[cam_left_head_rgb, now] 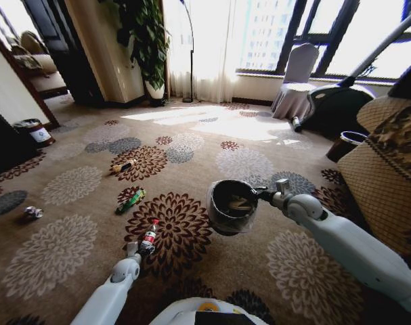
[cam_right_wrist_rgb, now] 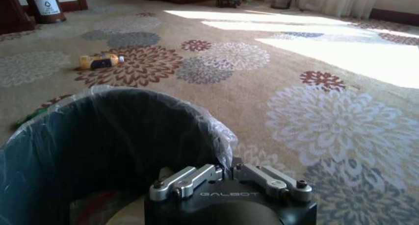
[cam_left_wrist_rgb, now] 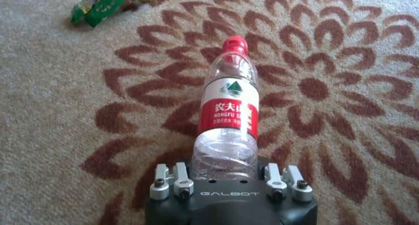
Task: Pick up the trash from the ground and place it into the trash bin.
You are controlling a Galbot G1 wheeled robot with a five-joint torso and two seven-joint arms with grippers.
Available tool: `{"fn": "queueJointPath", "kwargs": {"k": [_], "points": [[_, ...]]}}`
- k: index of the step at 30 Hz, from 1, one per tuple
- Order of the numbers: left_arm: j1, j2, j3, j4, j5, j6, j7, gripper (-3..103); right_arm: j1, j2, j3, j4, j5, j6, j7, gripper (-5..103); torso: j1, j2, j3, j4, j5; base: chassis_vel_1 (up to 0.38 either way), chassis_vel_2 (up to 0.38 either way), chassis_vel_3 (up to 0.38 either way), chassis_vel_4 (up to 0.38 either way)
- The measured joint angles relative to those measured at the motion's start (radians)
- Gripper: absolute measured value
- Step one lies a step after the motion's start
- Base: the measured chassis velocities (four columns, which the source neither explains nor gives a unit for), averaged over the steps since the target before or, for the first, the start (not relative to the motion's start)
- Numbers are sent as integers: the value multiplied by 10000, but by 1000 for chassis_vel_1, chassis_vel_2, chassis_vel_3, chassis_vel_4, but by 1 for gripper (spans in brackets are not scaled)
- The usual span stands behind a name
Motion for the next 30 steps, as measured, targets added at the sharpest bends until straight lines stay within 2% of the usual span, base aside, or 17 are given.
{"fn": "queueJointPath", "kwargs": {"k": [2, 6, 8, 10, 11, 12, 14, 15, 16, 17, 20, 24, 27, 30], "points": [[1, -1, 1, 0, 0, -16, 4, 56, 21, 13, -37, 1, -2, 3, 0, 3, 0, 0, 0, 0, 0, 0, 0, 0, 0], [27, 7, 10, -122, 22, -93, 17, 43, 137, 58, -169, 15, -4, 7, 0, 3, 0, 0, 0, 1, -9, 0, 0, 0, 0], [73, 31, -5, -355, 131, -196, 4, 43, 165, 65, -194, 28, -1, 7, 0, 3, 0, -1, 2, 2, -17, 0, 0, 0, 0], [162, 166, -170, -1257, 690, -772, 91, 38, 217, 60, -265, 46, -1, 7, 0, 3, 0, 0, 2, 1, -7, 0, 0, 0, 0], [162, 166, -170, -1257, 690, -772, 91, 38, 217, 60, -265, 46, -1, 7, 0, 3, 0, 0, 2, 1, -7, 0, 0, 0, 0], [163, 283, -242, -1884, 987, -998, 140, 36, 265, 67, -344, 41, -1, 7, 0, 3, 0, 0, 2, 1, -1, 0, 0, 0, 0], [40, 576, -275, -3092, 1150, -1097, 145, 36, 395, 151, -522, -27, -6, 4, 0, 3, 0, 0, 2, 0, -7, 0, 0, 0, 0], [-115, 807, -259, -3854, 1132, -1033, 83, 36, 512, 229, -657, -75, -5, -10, 3, 3, 0, 0, 2, -2, -4, 0, 0, 0, 0], [-115, 807, -259, -3854, 1132, -1033, 83, 36, 512, 229, -657, -75, -5, -10, 3, 3, 0, 0, 2, -2, -4, 0, 0, 0, 0], [-258, 967, -220, -4341, 1090, -962, 4, 36, 606, 288, -773, -109, 11, -20, 6, 3, 0, 0, 2, -1, -3, 0, 0, 0, 0], [-1031, 1684, 145, -6069, 686, -550, -253, 36, 1327, 604, -1615, -428, 438, -79, 0, 3, 0, -1, 2, -1, -5, 0, 0, 0, 0], [-1663, 2091, 491, -6872, 240, -374, -363, 36, 1911, 905, -2166, -736, 711, -150, 4, 3, 0, -1, 2, 0, -3, 0, 0, 0, 0], [-2634, 2571, 1170, -7930, -395, -46, -279, 36, 2811, 1312, -3189, -971, 1121, -231, 3, 3, 0, 0, 0, 0, -4, 0, 0, 0, 0], [-3080, 2689, 1699, -8218, -650, -18, -189, 36, 3300, 1561, -3817, -1036, 1234, -272, 3, 3, 1, -1, 1, 0, -6, 0, 0, 0, 0]]}}
